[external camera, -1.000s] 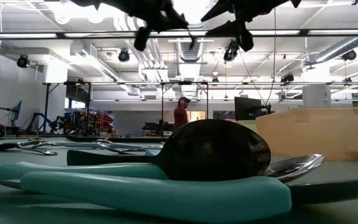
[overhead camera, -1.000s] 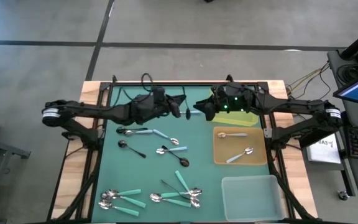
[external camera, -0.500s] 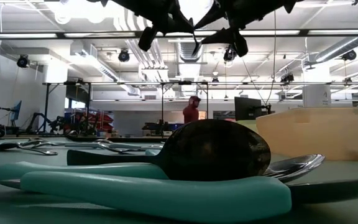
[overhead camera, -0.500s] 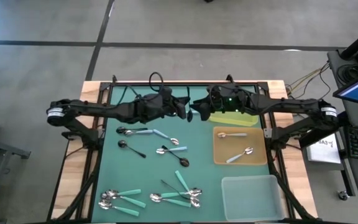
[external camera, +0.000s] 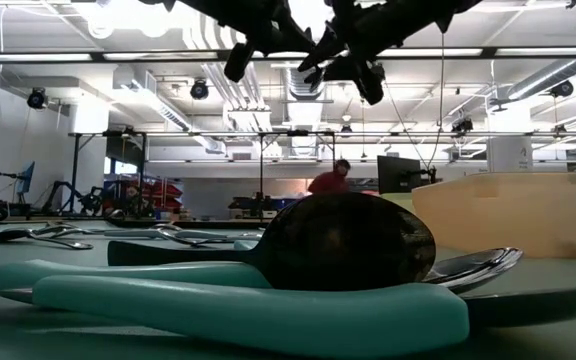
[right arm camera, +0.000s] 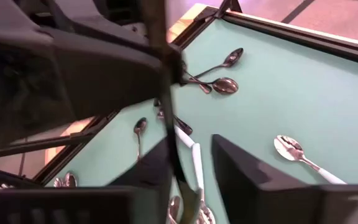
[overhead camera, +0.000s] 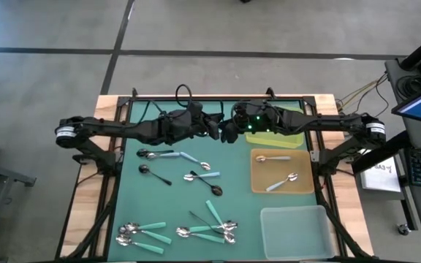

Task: Sort silverware by color (type)
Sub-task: Put the black spoon into the yellow bin

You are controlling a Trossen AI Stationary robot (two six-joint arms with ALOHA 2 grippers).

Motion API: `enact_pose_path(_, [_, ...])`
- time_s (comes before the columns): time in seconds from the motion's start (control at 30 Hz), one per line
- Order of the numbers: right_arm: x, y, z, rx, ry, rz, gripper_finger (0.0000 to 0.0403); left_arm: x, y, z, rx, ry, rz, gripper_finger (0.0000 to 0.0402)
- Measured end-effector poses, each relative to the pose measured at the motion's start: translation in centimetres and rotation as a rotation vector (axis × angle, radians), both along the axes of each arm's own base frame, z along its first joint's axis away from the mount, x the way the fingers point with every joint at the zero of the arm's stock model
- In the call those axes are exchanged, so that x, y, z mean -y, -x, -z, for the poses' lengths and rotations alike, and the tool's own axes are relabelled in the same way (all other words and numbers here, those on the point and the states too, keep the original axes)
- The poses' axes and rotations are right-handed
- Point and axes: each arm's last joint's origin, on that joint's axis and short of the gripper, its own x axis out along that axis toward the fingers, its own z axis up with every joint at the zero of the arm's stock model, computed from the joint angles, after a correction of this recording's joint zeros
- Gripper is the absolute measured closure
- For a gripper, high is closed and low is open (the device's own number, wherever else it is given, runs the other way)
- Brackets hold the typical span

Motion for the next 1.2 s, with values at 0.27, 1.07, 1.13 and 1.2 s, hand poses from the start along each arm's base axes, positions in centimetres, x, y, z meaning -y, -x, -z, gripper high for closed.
enact_pose_path(0.27, [0.0,0.3,-1.1,-0.040,0.051,-0.029,0.0393,0.0,0.0,0.1,-0.012,0.001,-0.001,0.0401])
enact_pose_path(1.07, [5.3,7.0,-0.6,-0.827,0.228,0.203,0.0394,0.1,1.4,-0.5,-0.118,-0.063,0.017,0.0361])
enact_pose_path(1.13, [5.6,7.4,0.3,-0.870,0.227,0.218,0.0394,0.1,1.4,-0.5,-0.119,-0.063,0.017,0.0361])
enact_pose_path(1.2, [5.9,7.8,1.1,-0.921,0.236,0.236,0.0394,0.1,1.5,-0.5,-0.131,-0.062,0.018,0.0361])
